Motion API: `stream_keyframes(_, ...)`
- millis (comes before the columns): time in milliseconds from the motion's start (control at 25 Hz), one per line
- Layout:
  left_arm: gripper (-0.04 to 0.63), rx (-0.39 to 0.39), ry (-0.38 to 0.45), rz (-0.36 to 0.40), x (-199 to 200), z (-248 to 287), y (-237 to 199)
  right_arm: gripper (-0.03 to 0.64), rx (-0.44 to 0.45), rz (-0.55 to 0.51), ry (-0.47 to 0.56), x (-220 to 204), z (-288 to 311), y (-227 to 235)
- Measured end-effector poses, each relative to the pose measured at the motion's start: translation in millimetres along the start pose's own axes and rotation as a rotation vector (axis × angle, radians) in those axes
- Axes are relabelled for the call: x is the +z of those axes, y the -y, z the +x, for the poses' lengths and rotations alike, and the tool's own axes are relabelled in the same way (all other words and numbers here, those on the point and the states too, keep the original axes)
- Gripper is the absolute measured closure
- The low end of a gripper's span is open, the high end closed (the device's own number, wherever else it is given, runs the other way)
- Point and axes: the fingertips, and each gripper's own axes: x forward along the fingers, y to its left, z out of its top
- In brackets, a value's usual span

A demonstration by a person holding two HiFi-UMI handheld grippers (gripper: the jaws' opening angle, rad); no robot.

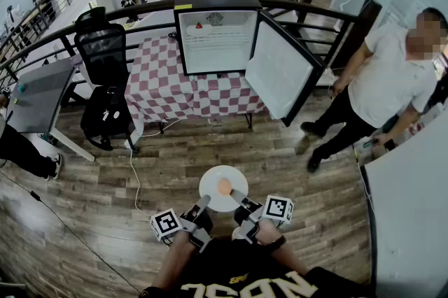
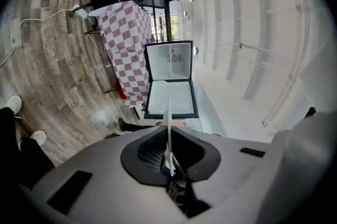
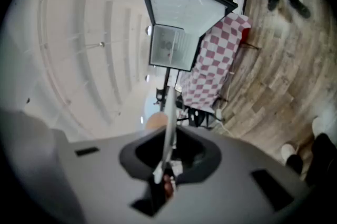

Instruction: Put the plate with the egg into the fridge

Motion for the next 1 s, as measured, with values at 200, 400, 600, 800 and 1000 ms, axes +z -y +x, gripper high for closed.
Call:
stream_keyframes(200,0.556,0.0,0.005,0.011,-6.4,7.1,3.0,0.578,-0.007,0.001,0.001,7.1,-7.8,3.1)
stream_keyframes(400,0.556,-0.021,0.001,0.012,-21.9,20.2,6.5,0.577,0.02,-0.006,0.023,18.9,-23.3,4.3)
stream_keyframes(600,0.557,-0.028,-0.02,0.033,-40.3,42.5,10.4,0.578,0.037,-0.043,0.065,39.1,-47.0,8.5)
stream_keyframes(800,0.557,-0.013,-0.043,0.043,-60.1,57.7,8.6,0.574,0.12,-0.118,0.083,49.5,-62.3,-2.7)
stream_keyframes(1000,0.557,0.021,-0.052,0.088,-79.4,64.2,7.5,0.561,0.118,-0.152,0.052,52.0,-77.5,10.6)
